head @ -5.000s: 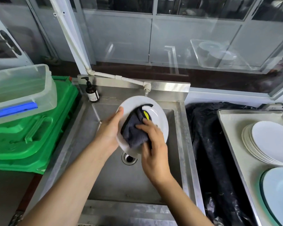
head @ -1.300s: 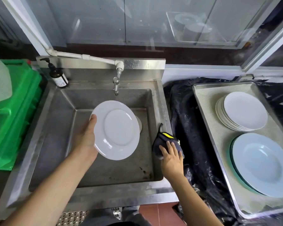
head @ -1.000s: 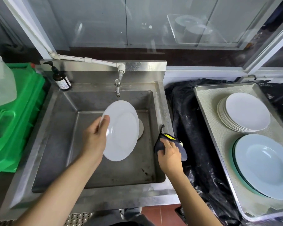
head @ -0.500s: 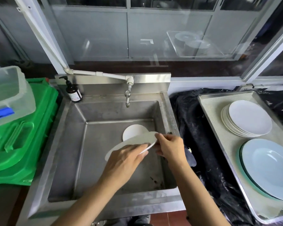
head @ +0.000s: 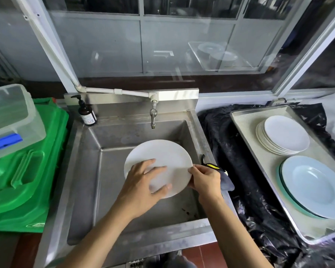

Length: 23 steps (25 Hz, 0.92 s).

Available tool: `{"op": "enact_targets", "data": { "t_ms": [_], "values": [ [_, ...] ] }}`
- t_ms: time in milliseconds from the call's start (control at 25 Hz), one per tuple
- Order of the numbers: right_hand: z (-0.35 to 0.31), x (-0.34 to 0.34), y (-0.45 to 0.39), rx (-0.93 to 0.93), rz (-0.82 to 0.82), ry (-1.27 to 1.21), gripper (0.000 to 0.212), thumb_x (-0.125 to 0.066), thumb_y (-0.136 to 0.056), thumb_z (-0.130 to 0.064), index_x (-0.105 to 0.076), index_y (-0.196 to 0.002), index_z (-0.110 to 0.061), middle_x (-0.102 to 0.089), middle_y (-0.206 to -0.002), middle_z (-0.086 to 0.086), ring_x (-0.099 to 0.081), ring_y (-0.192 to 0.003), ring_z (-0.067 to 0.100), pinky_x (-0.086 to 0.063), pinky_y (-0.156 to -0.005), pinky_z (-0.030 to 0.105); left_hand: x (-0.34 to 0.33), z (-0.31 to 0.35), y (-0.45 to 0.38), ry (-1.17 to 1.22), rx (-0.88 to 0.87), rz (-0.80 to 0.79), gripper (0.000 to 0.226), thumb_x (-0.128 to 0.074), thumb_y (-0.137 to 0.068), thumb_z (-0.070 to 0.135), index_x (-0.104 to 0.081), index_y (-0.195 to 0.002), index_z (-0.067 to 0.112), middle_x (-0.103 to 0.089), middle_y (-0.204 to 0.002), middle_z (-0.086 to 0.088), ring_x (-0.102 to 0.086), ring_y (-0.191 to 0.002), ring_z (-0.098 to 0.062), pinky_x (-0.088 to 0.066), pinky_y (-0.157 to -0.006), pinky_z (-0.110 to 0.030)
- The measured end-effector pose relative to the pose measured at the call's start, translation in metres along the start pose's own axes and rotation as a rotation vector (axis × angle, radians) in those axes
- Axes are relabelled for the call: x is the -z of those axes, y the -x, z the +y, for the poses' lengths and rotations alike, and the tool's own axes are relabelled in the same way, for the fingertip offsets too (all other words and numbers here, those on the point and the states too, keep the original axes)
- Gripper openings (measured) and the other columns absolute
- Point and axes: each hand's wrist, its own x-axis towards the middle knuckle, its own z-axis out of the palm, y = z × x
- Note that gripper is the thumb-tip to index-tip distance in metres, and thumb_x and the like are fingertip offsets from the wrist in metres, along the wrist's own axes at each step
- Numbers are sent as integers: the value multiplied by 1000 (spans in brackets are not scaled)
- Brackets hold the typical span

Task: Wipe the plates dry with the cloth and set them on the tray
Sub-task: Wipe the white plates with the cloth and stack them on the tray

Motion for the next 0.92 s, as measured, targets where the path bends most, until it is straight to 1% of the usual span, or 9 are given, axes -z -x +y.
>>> {"op": "enact_targets", "data": {
  "t_ms": [80,160,320,440,520,600,680,800,920],
  "values": [
    [1,3,1,0,9,-40,47,-67,-88,0,-78,-56,-32,-72,-59,-8,-70,-61,11,-62,-58,32,11,-11,-6,-13,136,177,50,-67,-92,36,-58,-140,26,-44,-150,-2,-37,-138,-25,-29,-117,-38],
    [1,7,1,-5,13,-62,43,-67,-88,0,-79,-60,-31,-74,-63,-6,-70,-68,15,-62,-61,32,21,-21,-12,45,271,260,49,-65,-93,22,-54,-141,17,-52,-142,-8,-44,-131,-30,-34,-113,-43],
    [-6,15,2,-3,42,-79,29,-68,-89,-2,-78,-70,-21,-76,-67,-5,-72,-65,11,-60,-56,27,31,-18,-24,466,484,233,35,-61,-94,16,-61,-127,26,-70,-116,0,-65,-105,-22,-51,-91,-38],
    [-12,28,0,19,42,-76,17,-68,-92,-4,-79,-88,-17,-77,-72,-4,-73,-65,10,-61,-57,27,28,-5,-36,637,593,236,19,-61,-93,18,-65,-111,25,-71,-109,1,-67,-100,-24,-55,-94,-48],
    [-16,41,-3,38,49,-45,15,-68,-93,-8,-79,-92,-18,-78,-74,-1,-71,-64,17,-55,-49,26,20,9,-44,685,637,211,13,-60,-93,20,-66,-103,23,-71,-103,0,-68,-95,-27,-56,-91,-52],
    [-21,57,-9,57,64,1,15,-66,-94,-14,-79,-94,-22,-77,-75,7,-67,-58,29,-56,-46,36,11,26,-55,701,656,198,9,-59,-86,27,-63,-88,19,-67,-91,-2,-61,-80,-25,-54,-82,-46],
    [-26,76,-19,54,81,25,18,-64,-94,-17,-79,-89,-26,-75,-72,10,-65,-53,43,-60,-50,50,-2,43,-66,702,673,168,25,-54,-74,36,-59,-82,13,-55,-80,-7,-50,-76,-20,-45,-74,-38],
    [-30,114,-45,48,150,-6,27,-64,-93,-14,-77,-76,-32,-76,-71,-1,-73,-58,25,-58,-46,31,-30,70,-90,724,713,146,45,-54,-71,38,-61,-84,-5,-55,-75,-10,-52,-71,-22,-43,-71,-37],
    [-33,157,-76,55,195,-3,28,-62,-91,-12,-79,-80,-32,-78,-82,-4,-74,-80,16,-62,-68,33,-62,106,-118,754,709,91,39,-55,-74,39,-67,-87,4,-63,-78,-17,-59,-73,-27,-53,-71,-45]
  ]
}}
